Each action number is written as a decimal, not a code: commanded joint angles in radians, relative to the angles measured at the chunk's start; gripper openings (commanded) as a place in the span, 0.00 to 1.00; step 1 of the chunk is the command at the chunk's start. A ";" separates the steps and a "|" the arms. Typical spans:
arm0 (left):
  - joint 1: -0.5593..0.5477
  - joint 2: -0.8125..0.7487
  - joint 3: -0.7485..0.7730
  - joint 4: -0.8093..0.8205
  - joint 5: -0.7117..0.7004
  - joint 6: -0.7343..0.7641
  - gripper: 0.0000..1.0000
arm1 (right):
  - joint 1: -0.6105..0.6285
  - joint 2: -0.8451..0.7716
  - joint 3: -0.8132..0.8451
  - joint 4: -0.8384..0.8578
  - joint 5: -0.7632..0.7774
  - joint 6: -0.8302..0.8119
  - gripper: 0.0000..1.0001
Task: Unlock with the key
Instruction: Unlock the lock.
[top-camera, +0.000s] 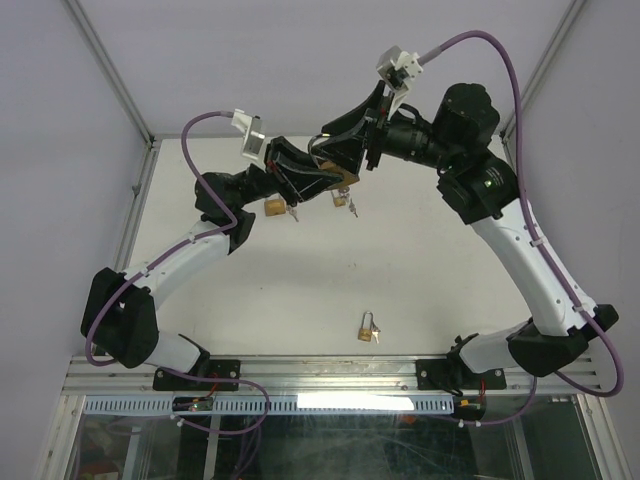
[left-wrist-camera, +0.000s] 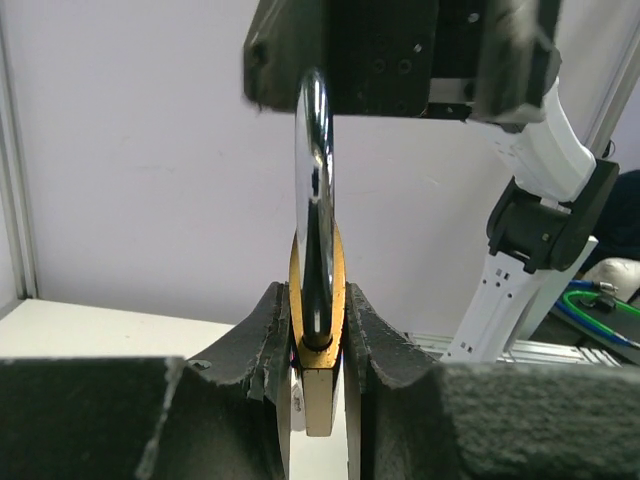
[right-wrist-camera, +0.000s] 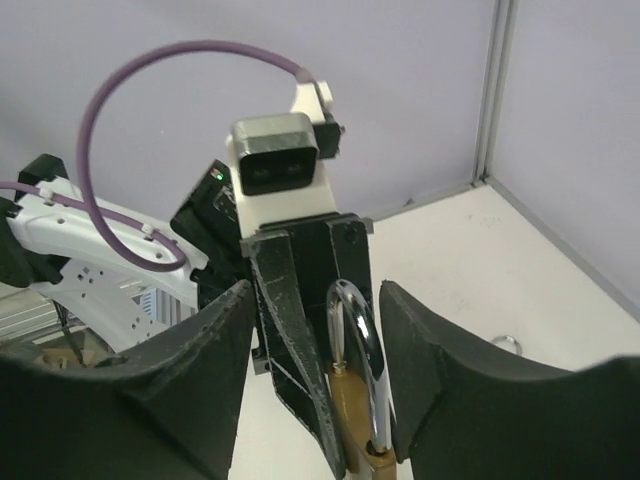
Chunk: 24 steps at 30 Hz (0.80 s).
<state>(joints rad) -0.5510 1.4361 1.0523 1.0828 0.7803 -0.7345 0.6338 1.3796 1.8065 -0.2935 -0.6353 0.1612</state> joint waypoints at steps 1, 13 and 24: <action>-0.007 -0.026 0.057 0.073 0.041 0.020 0.00 | -0.004 -0.004 0.026 -0.094 0.053 -0.127 0.51; -0.004 -0.014 0.086 0.009 0.093 0.064 0.00 | -0.025 0.024 0.101 -0.300 0.058 -0.177 0.20; -0.047 0.006 0.159 -0.463 -0.151 0.422 0.00 | -0.023 -0.014 -0.029 -0.195 0.197 0.062 0.00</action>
<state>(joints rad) -0.5571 1.4590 1.1351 0.7399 0.8116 -0.5503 0.5987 1.3922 1.8263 -0.5636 -0.5400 0.0395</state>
